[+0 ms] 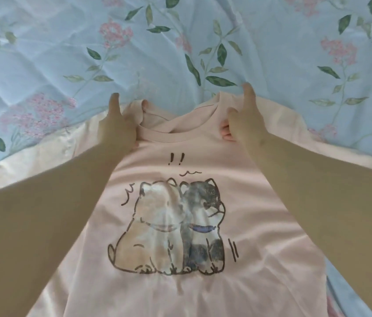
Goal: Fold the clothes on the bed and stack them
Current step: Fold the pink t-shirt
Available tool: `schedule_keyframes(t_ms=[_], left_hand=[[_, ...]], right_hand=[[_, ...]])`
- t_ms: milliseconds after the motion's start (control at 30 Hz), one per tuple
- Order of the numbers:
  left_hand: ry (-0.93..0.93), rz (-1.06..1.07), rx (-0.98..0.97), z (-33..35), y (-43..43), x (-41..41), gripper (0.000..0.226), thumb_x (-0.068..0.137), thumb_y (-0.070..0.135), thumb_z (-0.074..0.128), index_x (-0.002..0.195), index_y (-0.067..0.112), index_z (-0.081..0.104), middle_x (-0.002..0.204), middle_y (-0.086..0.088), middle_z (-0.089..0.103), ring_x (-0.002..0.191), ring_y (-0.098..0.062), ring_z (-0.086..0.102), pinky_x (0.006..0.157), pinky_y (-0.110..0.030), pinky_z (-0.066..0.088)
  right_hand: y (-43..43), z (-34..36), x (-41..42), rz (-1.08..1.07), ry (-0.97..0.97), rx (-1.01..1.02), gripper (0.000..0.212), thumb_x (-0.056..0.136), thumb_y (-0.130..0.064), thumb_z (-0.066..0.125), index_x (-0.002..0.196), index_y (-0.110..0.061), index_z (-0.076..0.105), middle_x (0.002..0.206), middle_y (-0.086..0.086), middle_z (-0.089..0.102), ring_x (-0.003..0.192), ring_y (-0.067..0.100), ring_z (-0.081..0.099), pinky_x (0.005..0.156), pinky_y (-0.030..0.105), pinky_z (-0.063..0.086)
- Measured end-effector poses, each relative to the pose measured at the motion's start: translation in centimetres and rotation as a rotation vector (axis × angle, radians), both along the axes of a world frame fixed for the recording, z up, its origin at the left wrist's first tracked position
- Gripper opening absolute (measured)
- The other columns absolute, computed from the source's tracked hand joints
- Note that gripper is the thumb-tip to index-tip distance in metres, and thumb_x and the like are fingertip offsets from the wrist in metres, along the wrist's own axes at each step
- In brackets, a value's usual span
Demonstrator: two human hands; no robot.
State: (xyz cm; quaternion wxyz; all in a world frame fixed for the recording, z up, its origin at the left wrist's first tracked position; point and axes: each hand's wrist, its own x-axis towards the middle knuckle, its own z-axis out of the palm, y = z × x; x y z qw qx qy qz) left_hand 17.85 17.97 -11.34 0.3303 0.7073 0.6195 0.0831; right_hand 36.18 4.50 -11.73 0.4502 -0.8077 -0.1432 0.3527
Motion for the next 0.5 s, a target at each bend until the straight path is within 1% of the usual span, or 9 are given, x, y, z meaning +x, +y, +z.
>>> schedule_keyframes(t_ms=[33,100,167,233,300,367,433,467,500], left_hand=[[0.023,-0.001,-0.079,-0.3,1.0,-0.1,0.051,0.094,0.026,0.037,0.143,0.035,0.026,0.096,-0.017,0.061,0.058,-0.027,0.057,0.054,-0.034,0.055],[0.011,0.018,-0.172,-0.7,2.2,0.0,0.036,0.092,0.021,0.041,0.128,0.028,0.039,0.084,-0.013,0.061,0.045,-0.019,0.055,0.035,-0.020,0.047],[-0.088,0.080,-0.228,-0.8,3.0,0.2,0.016,0.095,0.018,0.042,0.110,0.018,0.040,0.074,-0.008,0.057,0.035,-0.010,0.052,0.031,-0.017,0.043],[-0.263,0.177,-0.222,-0.5,3.7,0.3,0.008,0.097,0.016,0.040,0.105,0.014,0.038,0.072,-0.006,0.057,0.038,-0.010,0.055,0.035,-0.019,0.046],[-0.455,0.263,-0.122,0.0,4.6,0.3,0.007,0.096,0.012,0.035,0.102,0.015,0.035,0.073,-0.005,0.057,0.051,-0.016,0.058,0.043,-0.023,0.052],[-0.561,0.227,-0.050,-0.1,5.2,0.4,0.012,0.096,0.008,0.035,0.104,0.017,0.035,0.079,-0.001,0.058,0.062,-0.015,0.059,0.056,-0.027,0.054],[-0.533,0.082,-0.030,-1.1,4.6,0.6,0.030,0.095,0.015,0.040,0.124,0.020,0.034,0.097,0.005,0.059,0.085,-0.011,0.059,0.076,-0.032,0.051],[-0.446,-0.013,0.001,-1.9,3.9,0.6,0.044,0.094,0.023,0.042,0.135,0.025,0.026,0.110,0.006,0.058,0.099,-0.012,0.058,0.088,-0.035,0.048],[-0.286,-0.147,0.070,-2.6,2.9,0.6,0.055,0.092,0.032,0.041,0.142,0.030,0.019,0.124,0.005,0.055,0.114,-0.015,0.053,0.099,-0.039,0.041]], right_hand=[[0.5,-0.2,0.4,-0.042,0.046,-0.023,0.064,0.095,-0.007,0.032,0.146,-0.040,0.011,0.070,0.008,0.054,0.051,0.021,0.050,0.057,0.034,0.051],[1.0,-0.4,1.1,-0.112,0.108,-0.063,0.049,0.091,-0.003,0.033,0.132,-0.030,0.028,0.069,0.010,0.052,0.049,0.021,0.047,0.053,0.032,0.051],[1.1,-0.6,1.5,-0.172,0.057,-0.068,0.021,0.091,-0.005,0.036,0.100,-0.024,0.038,0.078,0.012,0.055,0.051,0.022,0.050,0.048,0.032,0.052],[1.4,-0.6,1.9,-0.256,-0.078,0.011,0.021,0.093,-0.006,0.037,0.080,-0.022,0.032,0.078,0.011,0.055,0.050,0.021,0.052,0.048,0.032,0.051],[2.2,-0.7,2.7,-0.350,-0.111,0.178,0.026,0.095,-0.005,0.035,0.076,-0.022,0.029,0.070,0.008,0.053,0.051,0.021,0.052,0.050,0.030,0.050],[2.7,-1.1,3.1,-0.327,-0.171,0.232,0.026,0.094,-0.005,0.035,0.077,-0.024,0.030,0.071,0.005,0.056,0.059,0.020,0.057,0.061,0.031,0.051],[2.9,-2.2,2.8,-0.202,-0.249,0.191,0.023,0.092,-0.007,0.039,0.083,-0.028,0.035,0.082,-0.001,0.058,0.074,0.015,0.060,0.076,0.032,0.049],[2.8,-2.6,2.3,-0.115,-0.280,0.171,0.021,0.091,-0.007,0.041,0.092,-0.028,0.040,0.087,-0.005,0.056,0.080,0.012,0.057,0.080,0.027,0.045],[2.6,-3.0,1.7,-0.009,-0.304,0.163,0.024,0.090,-0.008,0.043,0.106,-0.026,0.043,0.095,-0.008,0.054,0.088,0.008,0.056,0.084,0.022,0.043]])
